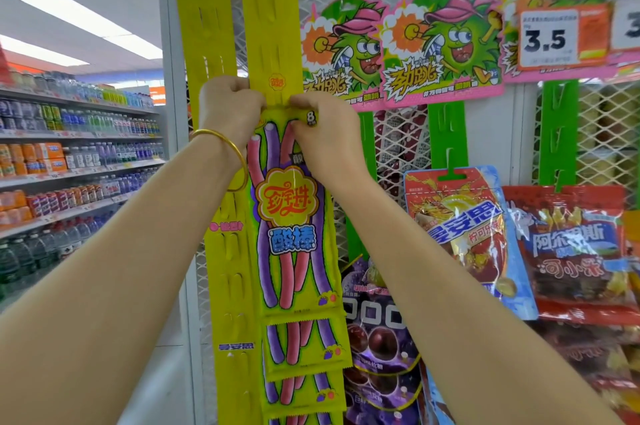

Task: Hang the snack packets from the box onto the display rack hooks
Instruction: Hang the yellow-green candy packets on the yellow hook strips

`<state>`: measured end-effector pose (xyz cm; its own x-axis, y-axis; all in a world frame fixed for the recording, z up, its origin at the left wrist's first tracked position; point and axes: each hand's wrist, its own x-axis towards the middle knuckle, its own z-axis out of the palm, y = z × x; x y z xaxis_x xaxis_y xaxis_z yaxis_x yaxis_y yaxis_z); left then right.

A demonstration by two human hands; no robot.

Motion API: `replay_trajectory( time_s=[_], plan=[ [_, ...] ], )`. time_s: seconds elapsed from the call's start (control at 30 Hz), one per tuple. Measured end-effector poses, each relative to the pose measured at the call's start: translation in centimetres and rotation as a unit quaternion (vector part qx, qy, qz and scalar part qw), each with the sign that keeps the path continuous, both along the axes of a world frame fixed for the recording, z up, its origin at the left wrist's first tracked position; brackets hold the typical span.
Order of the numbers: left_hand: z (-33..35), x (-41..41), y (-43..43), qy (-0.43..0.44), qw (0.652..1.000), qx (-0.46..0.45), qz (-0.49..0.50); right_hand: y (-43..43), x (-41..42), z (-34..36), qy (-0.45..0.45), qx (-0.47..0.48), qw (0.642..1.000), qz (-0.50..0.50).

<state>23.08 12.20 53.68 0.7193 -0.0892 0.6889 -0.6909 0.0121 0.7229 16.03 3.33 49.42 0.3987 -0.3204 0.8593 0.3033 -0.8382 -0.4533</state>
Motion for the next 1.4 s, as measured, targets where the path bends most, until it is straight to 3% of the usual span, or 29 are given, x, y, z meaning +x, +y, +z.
replay_trajectory(
  time_s=[0.23, 0.47, 0.57, 0.67, 0.77, 0.87, 0.97, 1.07, 1.17, 1.3, 1.4],
  plan=[
    [-3.0, -0.8, 0.1, -0.097, 0.993, -0.01, 0.066, 0.4, -1.0, -2.0, -0.02, -0.002, 1.0, -0.018],
    [-10.1, -5.2, 2.4, -0.184, 0.97, 0.048, 0.154, 1.8, -5.2, -4.9, -0.012, -0.048, 0.985, -0.167],
    [-17.4, -7.9, 3.9, -0.201, 0.973, 0.052, 0.1, 2.2, -7.7, -10.6, -0.011, -0.027, 0.995, -0.098],
    [-27.7, -10.5, 5.2, -0.139, 0.981, 0.131, 0.011, 2.6, -9.8, -19.8, 0.107, 0.044, 0.992, 0.046],
    [-38.3, -11.9, 6.9, -0.001, 0.959, 0.279, -0.057, 2.3, -11.2, -31.6, 0.325, 0.117, 0.933, 0.096],
    [-45.8, -12.3, 8.5, 0.099, 0.913, 0.388, -0.074, 1.8, -11.8, -44.6, 0.534, 0.235, 0.805, 0.11],
    [-49.1, -12.3, 9.5, 0.141, 0.88, 0.444, -0.089, 2.3, -12.3, -54.9, 0.64, 0.292, 0.704, 0.097],
    [-50.1, -11.8, 10.3, 0.172, 0.857, 0.473, -0.109, 4.6, -13.0, -61.6, 0.684, 0.353, 0.633, 0.082],
    [-50.5, -11.0, 11.1, 0.188, 0.856, 0.471, -0.103, 7.3, -13.1, -66.1, 0.717, 0.349, 0.601, 0.058],
    [-50.7, -10.0, 11.4, 0.213, 0.851, 0.472, -0.088, 9.2, -12.1, -69.2, 0.705, 0.341, 0.622, 0.006],
    [-50.8, -9.5, 11.6, 0.222, 0.854, 0.462, -0.09, 10.0, -11.5, -70.4, 0.693, 0.372, 0.617, -0.039]
  ],
)
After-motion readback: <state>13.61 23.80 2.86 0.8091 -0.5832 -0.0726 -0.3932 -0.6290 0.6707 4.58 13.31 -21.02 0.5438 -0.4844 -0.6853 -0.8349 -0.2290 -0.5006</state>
